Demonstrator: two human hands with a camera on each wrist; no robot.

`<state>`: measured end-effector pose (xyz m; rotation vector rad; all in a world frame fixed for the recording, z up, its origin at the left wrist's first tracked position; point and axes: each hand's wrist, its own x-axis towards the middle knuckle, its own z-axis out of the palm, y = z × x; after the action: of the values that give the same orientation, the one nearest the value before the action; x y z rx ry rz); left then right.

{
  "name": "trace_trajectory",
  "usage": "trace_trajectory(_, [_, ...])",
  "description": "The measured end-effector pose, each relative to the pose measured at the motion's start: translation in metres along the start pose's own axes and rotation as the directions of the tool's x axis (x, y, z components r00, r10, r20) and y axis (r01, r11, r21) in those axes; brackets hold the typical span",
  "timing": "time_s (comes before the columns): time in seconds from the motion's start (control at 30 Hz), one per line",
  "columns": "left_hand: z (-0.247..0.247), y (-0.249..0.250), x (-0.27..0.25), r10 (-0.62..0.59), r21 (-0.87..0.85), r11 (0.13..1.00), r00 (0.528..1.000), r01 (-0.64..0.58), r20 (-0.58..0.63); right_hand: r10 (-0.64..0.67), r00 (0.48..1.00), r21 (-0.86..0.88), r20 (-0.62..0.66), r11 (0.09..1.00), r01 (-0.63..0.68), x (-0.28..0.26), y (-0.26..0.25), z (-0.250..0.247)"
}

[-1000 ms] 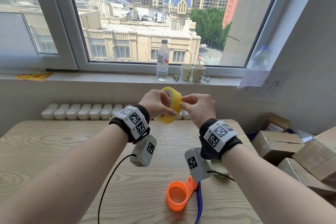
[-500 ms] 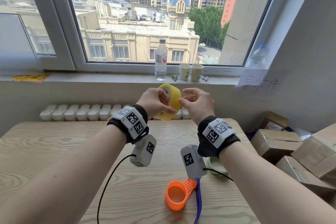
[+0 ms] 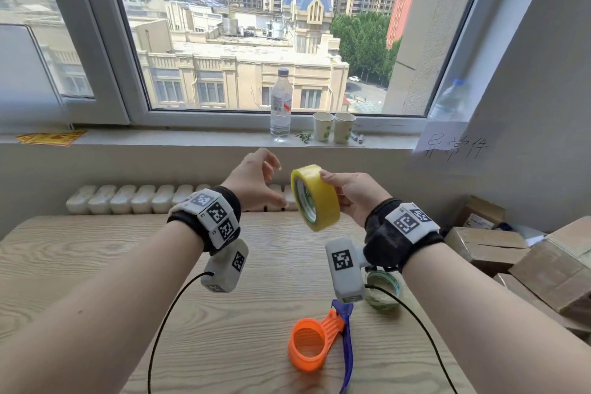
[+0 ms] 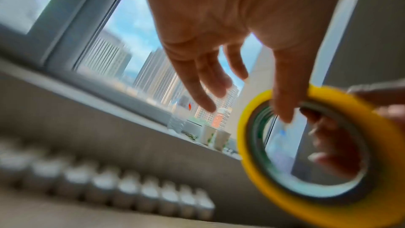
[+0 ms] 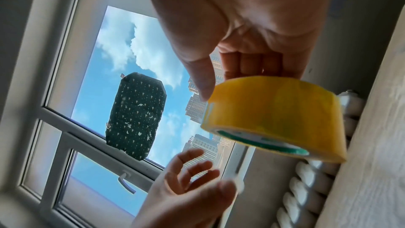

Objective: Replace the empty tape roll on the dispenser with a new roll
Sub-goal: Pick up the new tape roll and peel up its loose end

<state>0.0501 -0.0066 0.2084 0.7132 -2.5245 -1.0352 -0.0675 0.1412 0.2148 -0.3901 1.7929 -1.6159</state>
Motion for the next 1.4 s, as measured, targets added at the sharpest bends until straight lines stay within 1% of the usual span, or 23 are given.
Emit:
trace_trajectory(0.03, [-0.001, -0.002, 0.000, 0.030, 0.088, 0.996, 1.000, -0.029, -0.010, 0.014, 1.000, -0.014, 0.023, 1.000, -0.014, 0.000, 0.001, 0.000])
trace_trajectory(0.07, [0.001, -0.002, 0.001, 0.068, 0.161, 0.984, 0.998, -0.070, 0.014, 0.027, 0.998, -0.032, 0.052, 0.999, -0.025, -0.001, 0.002, 0.002])
trace_trajectory(0.13, [0.008, 0.003, 0.002, 0.119, 0.248, 0.959, 0.988, -0.140, 0.097, 0.047, 0.992, -0.071, 0.121, 0.997, -0.039, -0.005, 0.001, 0.007])
trace_trajectory(0.2, [0.013, 0.007, 0.003, 0.118, 0.321, 0.934, 0.985, -0.153, 0.126, 0.061, 0.981, -0.087, 0.186, 0.995, -0.046, -0.009, 0.000, 0.011])
trace_trajectory(0.27, [0.016, 0.008, 0.002, 0.101, 0.394, 0.909, 0.989, -0.137, 0.110, 0.078, 0.968, -0.074, 0.239, 0.995, -0.062, -0.011, 0.000, 0.012])
trace_trajectory(0.37, [0.017, 0.007, -0.002, 0.114, 0.408, 0.902, 0.990, -0.140, 0.087, 0.109, 0.950, -0.050, 0.292, 0.994, -0.099, -0.012, -0.001, 0.010])
trace_trajectory(0.5, [0.018, 0.006, -0.003, 0.126, 0.372, 0.917, 0.990, -0.142, 0.067, 0.145, 0.925, -0.015, 0.351, 0.989, -0.149, -0.012, 0.000, 0.008])
trace_trajectory(0.6, [0.019, 0.007, -0.004, 0.132, 0.353, 0.925, 0.990, -0.144, 0.057, 0.155, 0.928, 0.011, 0.339, 0.986, -0.169, -0.012, -0.002, 0.007])
trace_trajectory(0.73, [0.023, 0.009, -0.004, 0.124, 0.348, 0.928, 0.991, -0.134, 0.050, 0.155, 0.946, 0.008, 0.286, 0.986, -0.164, -0.012, 0.001, 0.009])
trace_trajectory(0.9, [0.022, 0.008, -0.004, 0.093, 0.353, 0.929, 0.994, -0.109, 0.063, 0.155, 0.954, 0.072, 0.257, 0.981, -0.179, -0.012, 0.005, 0.010])
trace_trajectory(1.1, [0.024, 0.006, -0.007, 0.063, 0.321, 0.943, 0.995, -0.085, 0.077, 0.166, 0.953, 0.046, 0.253, 0.982, -0.184, -0.012, 0.006, 0.009])
trace_trajectory(1.23, [0.026, 0.004, -0.009, 0.068, 0.318, 0.944, 0.995, -0.090, 0.078, 0.177, 0.953, 0.039, 0.244, 0.981, -0.193, -0.013, 0.008, 0.009])
trace_trajectory(1.4, [0.025, 0.005, -0.010, 0.059, 0.320, 0.944, 0.995, -0.081, 0.077, 0.160, 0.968, 0.064, 0.195, 0.982, -0.175, -0.015, 0.009, 0.011])
